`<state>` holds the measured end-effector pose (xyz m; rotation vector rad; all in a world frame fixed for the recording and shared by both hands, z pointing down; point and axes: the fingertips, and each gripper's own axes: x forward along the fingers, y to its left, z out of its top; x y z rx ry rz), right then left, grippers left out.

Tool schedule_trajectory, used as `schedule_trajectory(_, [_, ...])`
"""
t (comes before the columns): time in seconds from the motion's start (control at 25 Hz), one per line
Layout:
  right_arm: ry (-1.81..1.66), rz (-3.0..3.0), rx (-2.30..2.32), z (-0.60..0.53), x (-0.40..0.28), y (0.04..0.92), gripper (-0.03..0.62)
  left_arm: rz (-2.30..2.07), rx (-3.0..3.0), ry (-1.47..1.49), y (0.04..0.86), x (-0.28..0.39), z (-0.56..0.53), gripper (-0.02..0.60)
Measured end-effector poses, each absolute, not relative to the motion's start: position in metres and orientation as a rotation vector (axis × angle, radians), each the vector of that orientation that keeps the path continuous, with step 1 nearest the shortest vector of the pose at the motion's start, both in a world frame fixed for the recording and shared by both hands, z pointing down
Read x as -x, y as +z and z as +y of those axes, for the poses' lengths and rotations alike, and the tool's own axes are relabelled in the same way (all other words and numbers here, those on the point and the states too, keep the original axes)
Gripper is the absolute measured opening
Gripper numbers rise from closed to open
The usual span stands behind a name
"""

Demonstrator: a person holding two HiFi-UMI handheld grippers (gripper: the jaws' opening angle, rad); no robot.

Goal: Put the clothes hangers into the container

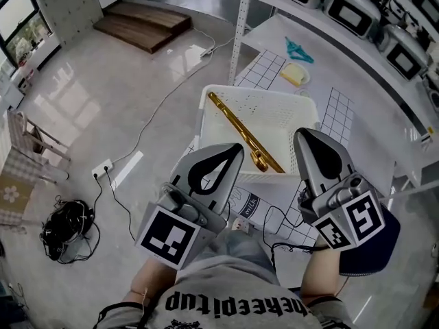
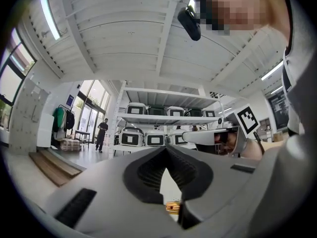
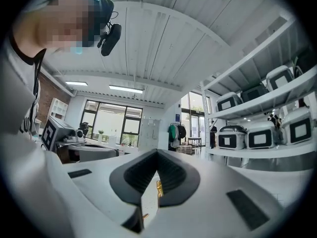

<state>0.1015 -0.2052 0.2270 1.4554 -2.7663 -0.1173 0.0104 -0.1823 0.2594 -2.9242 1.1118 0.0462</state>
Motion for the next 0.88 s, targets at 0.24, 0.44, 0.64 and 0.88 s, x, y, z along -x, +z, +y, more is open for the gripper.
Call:
schedule_trajectory(0.24, [-0.105,-2.710,-1.565,-0.183,-0.110,0.227,0.009,0.973,2.971,0.056,0.256,-0.023,-0.170,0.015])
schedule_trajectory(0.44, [-0.094,-2.660,-1.649,-0.161,-0.116,0.230,0.009,0.859,3.005,0.054,0.255,-0.033,-0.157,0.015])
schedule_trajectory(0.64, [-0.074,-2.631,-1.709,-0.140,-0.119,0.234,0.010,0.763,3.025,0.060,0.253,-0.042,-0.143,0.015])
schedule_trajectory(0.88, [-0.053,-2.621,-1.750,-0.115,-0.113,0.238,0.009,0.674,3.043,0.058,0.251,-0.048,-0.123,0.015])
